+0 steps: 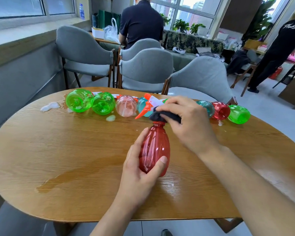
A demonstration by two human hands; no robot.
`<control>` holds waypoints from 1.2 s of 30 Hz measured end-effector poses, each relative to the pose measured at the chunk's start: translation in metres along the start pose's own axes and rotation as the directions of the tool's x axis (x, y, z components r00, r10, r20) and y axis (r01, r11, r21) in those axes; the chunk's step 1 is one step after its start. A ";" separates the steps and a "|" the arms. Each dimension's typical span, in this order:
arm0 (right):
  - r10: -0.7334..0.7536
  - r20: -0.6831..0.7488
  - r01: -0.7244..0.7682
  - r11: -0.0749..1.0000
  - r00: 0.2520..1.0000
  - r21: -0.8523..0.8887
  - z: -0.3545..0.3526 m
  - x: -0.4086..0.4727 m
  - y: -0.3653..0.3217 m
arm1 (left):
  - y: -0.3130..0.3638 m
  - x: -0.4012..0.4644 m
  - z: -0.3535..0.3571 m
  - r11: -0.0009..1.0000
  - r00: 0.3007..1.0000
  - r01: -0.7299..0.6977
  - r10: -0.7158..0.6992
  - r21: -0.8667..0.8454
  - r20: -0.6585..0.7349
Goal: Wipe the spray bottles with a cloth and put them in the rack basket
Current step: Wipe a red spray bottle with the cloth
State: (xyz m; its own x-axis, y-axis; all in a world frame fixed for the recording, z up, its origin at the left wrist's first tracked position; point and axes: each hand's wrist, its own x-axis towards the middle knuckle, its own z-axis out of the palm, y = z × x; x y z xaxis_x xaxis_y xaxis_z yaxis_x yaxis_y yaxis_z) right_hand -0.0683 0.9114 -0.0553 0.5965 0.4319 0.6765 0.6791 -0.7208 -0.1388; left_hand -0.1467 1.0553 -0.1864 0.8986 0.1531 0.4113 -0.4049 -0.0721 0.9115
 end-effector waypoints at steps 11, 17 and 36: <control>0.169 0.124 -0.195 0.950 0.978 0.244 -0.008 0.055 0.014 | 0.000 -0.001 0.000 1.000 1.000 -0.005 0.006 -0.012 0.028; 0.167 0.305 -0.298 0.837 0.937 0.458 -0.007 0.054 0.017 | -0.001 -0.001 0.001 0.999 1.000 0.010 -0.009 -0.040 0.015; 0.146 0.217 -0.198 0.950 0.965 0.242 -0.006 0.047 0.013 | 0.000 0.000 -0.001 0.998 1.000 -0.005 0.004 -0.056 -0.023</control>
State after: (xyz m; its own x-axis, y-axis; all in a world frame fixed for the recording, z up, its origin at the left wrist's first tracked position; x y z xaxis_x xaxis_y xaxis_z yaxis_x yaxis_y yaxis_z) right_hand -0.0340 0.9191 -0.0209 0.7676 0.4297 0.4756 0.6306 -0.6392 -0.4402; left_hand -0.1465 1.0559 -0.1863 0.8930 0.1751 0.4147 -0.4184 -0.0171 0.9081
